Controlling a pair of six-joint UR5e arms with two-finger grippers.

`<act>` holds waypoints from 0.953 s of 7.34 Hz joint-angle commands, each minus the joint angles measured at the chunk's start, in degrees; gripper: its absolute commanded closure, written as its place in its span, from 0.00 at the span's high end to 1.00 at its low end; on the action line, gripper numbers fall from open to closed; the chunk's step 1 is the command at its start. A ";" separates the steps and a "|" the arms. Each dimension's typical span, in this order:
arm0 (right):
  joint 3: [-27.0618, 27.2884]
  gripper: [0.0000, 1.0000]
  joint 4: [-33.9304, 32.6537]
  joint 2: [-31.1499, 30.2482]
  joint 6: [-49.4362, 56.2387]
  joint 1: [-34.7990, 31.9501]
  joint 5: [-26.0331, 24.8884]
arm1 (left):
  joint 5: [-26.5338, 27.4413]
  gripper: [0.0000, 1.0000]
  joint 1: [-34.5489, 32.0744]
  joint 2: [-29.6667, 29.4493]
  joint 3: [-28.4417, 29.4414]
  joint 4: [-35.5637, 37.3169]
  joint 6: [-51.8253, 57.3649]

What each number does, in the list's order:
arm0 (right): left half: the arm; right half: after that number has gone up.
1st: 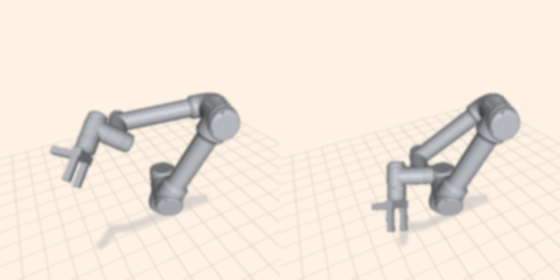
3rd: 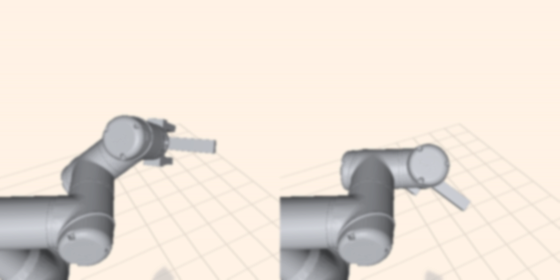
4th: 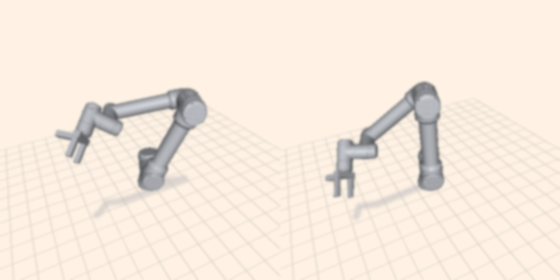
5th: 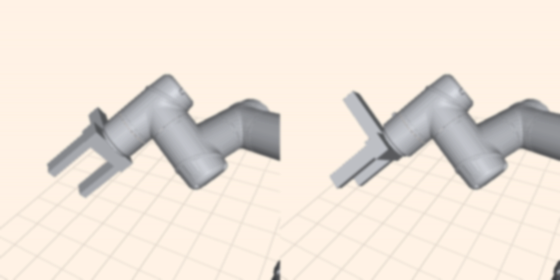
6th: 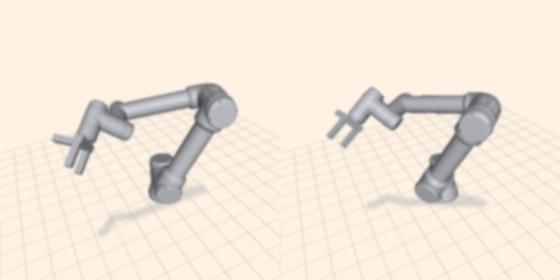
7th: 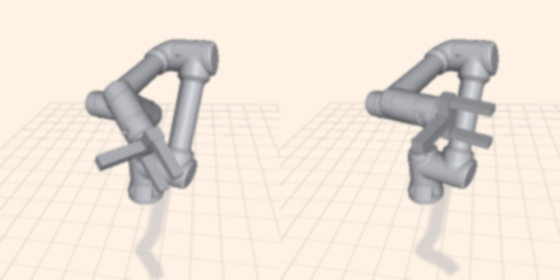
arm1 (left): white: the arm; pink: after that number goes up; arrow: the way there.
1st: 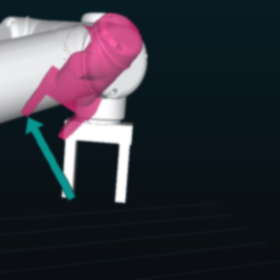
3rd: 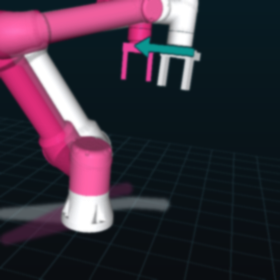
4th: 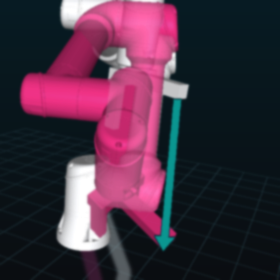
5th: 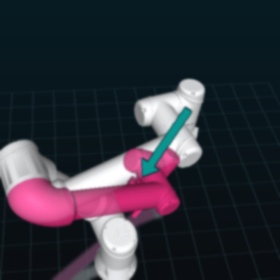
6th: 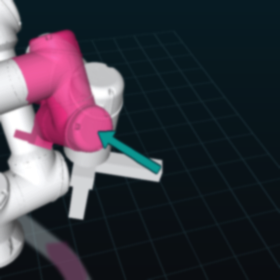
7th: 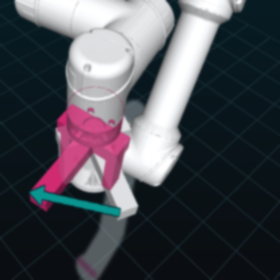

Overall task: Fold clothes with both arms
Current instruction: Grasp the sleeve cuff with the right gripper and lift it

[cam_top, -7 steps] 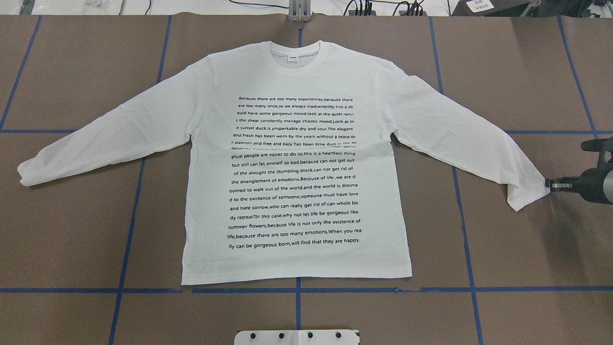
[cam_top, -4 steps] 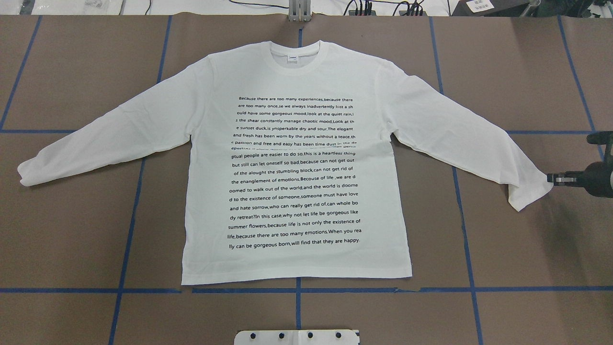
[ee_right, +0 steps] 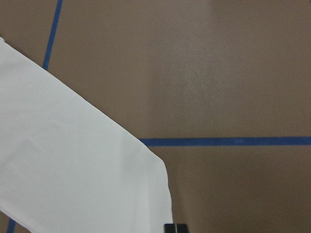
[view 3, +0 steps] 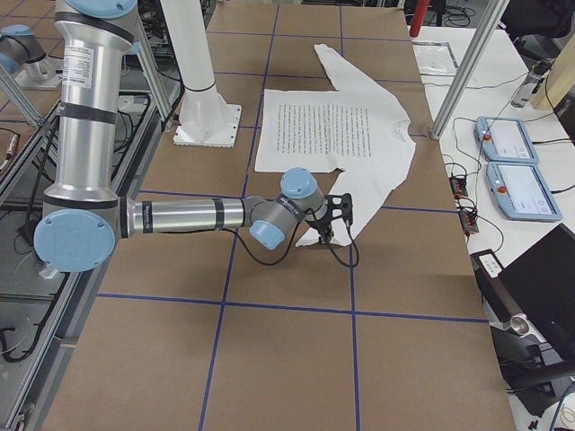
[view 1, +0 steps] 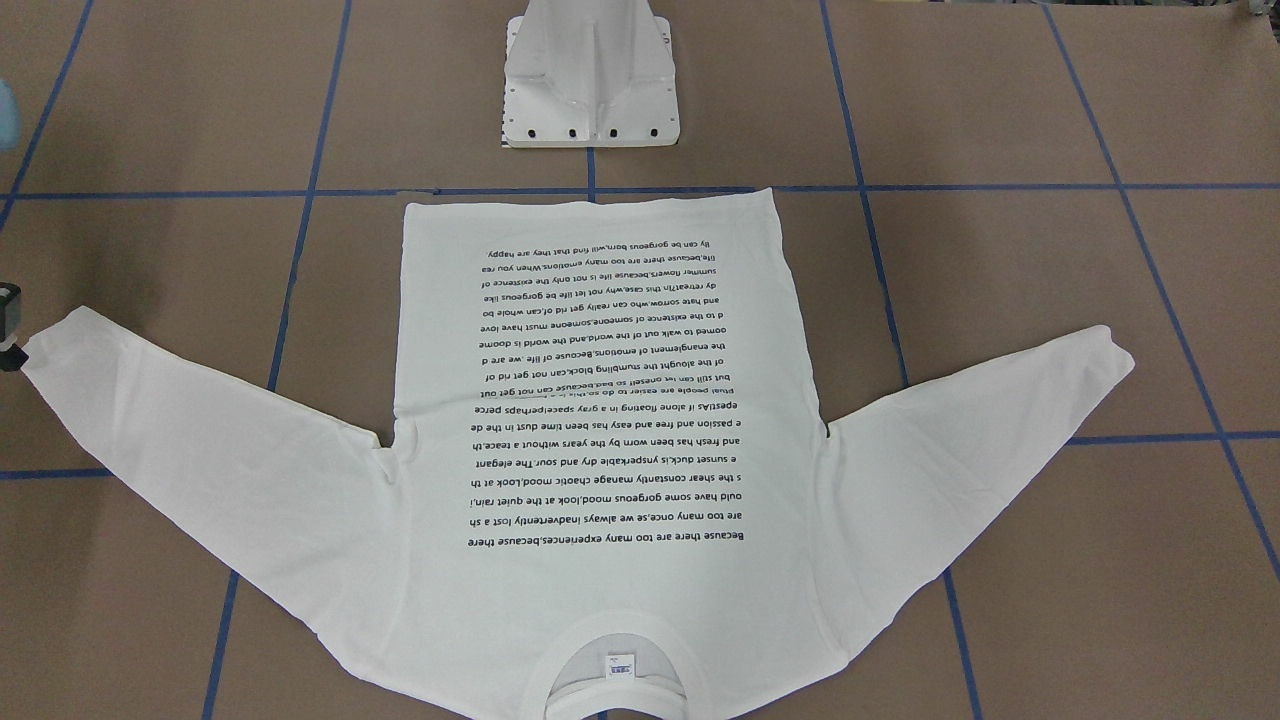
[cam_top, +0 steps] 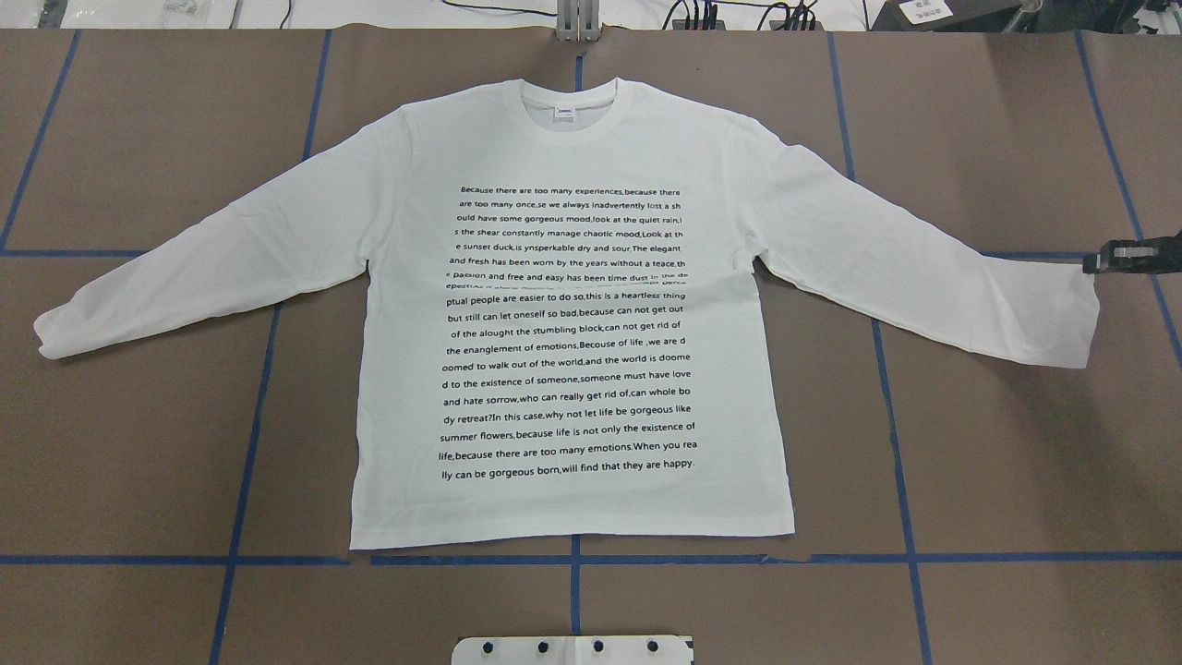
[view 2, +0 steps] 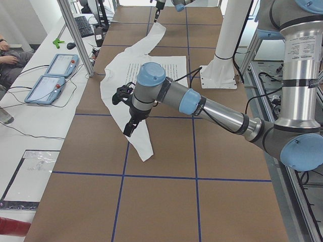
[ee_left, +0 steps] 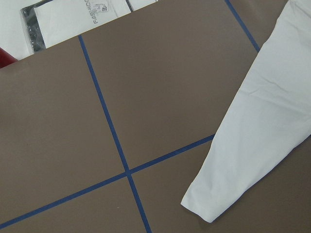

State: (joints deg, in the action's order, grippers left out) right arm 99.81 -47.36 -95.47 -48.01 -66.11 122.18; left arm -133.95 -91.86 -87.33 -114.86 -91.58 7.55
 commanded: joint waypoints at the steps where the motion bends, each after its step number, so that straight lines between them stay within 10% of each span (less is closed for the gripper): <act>1: 9.92 0.00 -23.03 8.51 3.36 -2.36 0.34 | 0.00 1.00 0.02 -0.04 0.08 0.00 -0.08; 7: 10.06 0.00 -56.43 40.68 2.13 3.34 -7.31 | 0.00 1.00 0.02 -0.38 0.78 0.00 -0.34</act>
State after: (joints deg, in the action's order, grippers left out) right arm 110.52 -99.92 -60.17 -45.70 -64.32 116.01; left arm -133.95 -91.85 -87.50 -114.35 -91.58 7.24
